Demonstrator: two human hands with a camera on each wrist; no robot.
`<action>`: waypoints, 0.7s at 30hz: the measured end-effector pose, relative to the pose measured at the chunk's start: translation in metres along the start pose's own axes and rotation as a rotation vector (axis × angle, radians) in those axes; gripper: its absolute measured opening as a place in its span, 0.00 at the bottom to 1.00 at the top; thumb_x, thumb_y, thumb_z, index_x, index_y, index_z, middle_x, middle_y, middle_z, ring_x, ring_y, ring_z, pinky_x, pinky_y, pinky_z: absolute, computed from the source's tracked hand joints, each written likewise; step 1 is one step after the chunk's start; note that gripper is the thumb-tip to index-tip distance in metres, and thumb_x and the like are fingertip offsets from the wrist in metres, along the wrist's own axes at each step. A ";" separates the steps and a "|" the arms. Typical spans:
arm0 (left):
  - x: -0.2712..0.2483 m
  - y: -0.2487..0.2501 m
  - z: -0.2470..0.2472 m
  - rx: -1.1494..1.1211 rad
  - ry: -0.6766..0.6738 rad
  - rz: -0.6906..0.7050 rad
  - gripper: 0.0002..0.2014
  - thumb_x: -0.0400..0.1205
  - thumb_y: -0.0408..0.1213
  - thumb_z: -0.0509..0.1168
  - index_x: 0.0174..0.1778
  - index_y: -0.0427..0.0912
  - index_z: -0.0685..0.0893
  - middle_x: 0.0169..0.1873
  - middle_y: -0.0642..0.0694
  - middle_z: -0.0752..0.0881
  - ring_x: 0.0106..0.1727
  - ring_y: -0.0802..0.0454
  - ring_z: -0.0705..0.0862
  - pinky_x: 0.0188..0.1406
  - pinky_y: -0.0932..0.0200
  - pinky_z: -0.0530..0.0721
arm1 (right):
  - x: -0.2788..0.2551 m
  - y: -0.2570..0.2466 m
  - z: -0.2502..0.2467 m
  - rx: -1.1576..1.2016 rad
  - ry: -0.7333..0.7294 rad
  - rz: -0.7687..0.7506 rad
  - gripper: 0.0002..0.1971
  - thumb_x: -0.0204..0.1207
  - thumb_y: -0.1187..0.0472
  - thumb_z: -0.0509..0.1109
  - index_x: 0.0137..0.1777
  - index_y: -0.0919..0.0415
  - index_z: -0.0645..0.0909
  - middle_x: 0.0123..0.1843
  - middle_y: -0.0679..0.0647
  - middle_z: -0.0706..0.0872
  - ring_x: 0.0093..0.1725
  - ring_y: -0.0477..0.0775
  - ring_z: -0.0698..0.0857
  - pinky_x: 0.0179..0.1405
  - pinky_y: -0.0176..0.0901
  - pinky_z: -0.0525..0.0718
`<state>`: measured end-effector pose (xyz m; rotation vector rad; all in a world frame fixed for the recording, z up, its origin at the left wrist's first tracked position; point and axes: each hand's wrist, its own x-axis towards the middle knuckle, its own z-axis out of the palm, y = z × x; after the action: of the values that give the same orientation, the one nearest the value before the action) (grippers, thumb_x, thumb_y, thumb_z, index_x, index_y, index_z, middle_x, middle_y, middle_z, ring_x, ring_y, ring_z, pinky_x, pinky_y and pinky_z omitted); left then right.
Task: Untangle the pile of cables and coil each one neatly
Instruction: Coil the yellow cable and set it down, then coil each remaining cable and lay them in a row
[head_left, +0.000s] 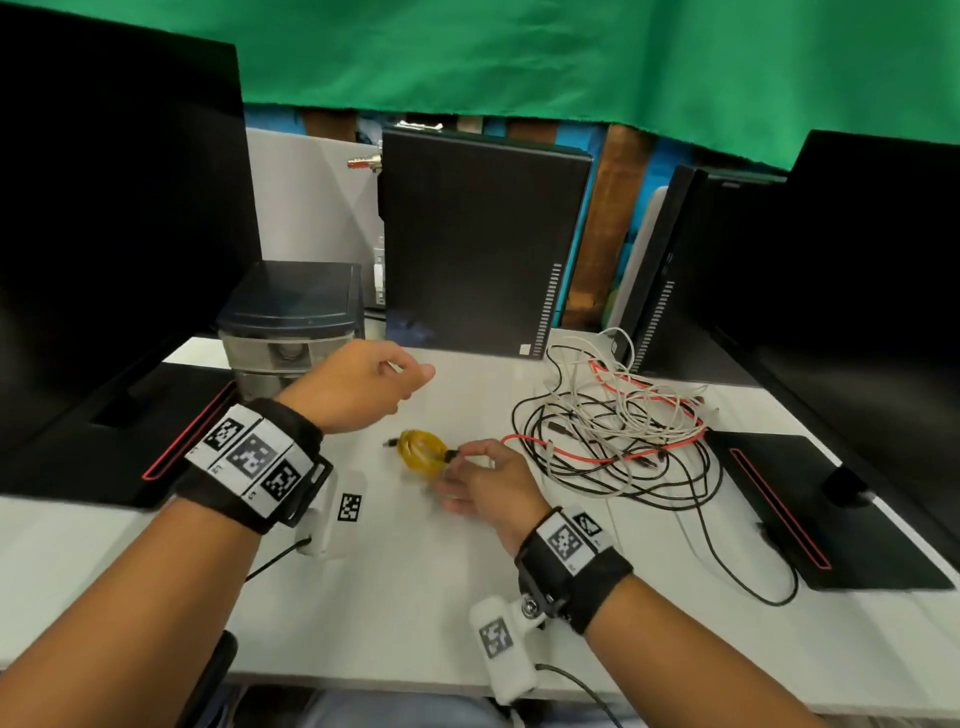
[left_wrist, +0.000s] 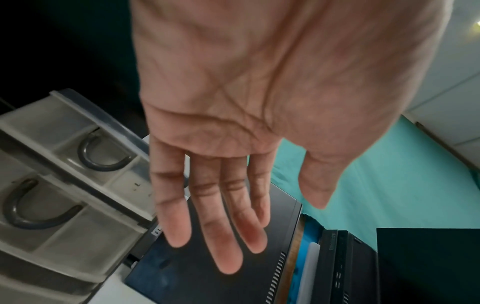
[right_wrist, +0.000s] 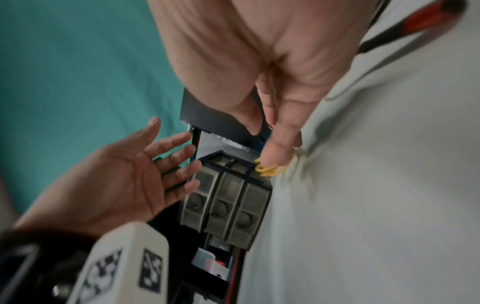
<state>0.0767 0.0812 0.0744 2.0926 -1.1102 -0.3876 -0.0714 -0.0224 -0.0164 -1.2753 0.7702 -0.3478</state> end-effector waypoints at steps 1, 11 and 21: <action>0.000 -0.001 -0.001 -0.005 0.003 -0.005 0.12 0.84 0.58 0.64 0.50 0.55 0.85 0.45 0.52 0.89 0.45 0.53 0.90 0.46 0.55 0.86 | 0.002 -0.003 0.003 0.081 -0.011 -0.001 0.06 0.85 0.71 0.63 0.56 0.60 0.76 0.46 0.62 0.85 0.34 0.54 0.90 0.29 0.41 0.88; 0.008 -0.019 0.020 -0.163 -0.068 -0.100 0.06 0.86 0.39 0.68 0.49 0.42 0.88 0.40 0.44 0.90 0.41 0.44 0.90 0.46 0.54 0.88 | -0.051 -0.001 -0.032 -0.205 -0.171 -0.033 0.04 0.84 0.68 0.68 0.56 0.65 0.81 0.45 0.63 0.89 0.35 0.57 0.90 0.32 0.43 0.85; 0.014 0.018 0.127 0.094 -0.315 -0.448 0.27 0.78 0.63 0.69 0.45 0.37 0.82 0.40 0.43 0.91 0.29 0.46 0.90 0.37 0.54 0.92 | -0.078 -0.019 -0.115 -0.148 -0.008 -0.074 0.05 0.83 0.66 0.68 0.54 0.64 0.85 0.44 0.64 0.92 0.37 0.57 0.88 0.35 0.45 0.84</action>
<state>0.0033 0.0055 0.0009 2.4192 -0.8288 -0.9205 -0.2016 -0.0617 0.0157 -1.4463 0.7550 -0.3499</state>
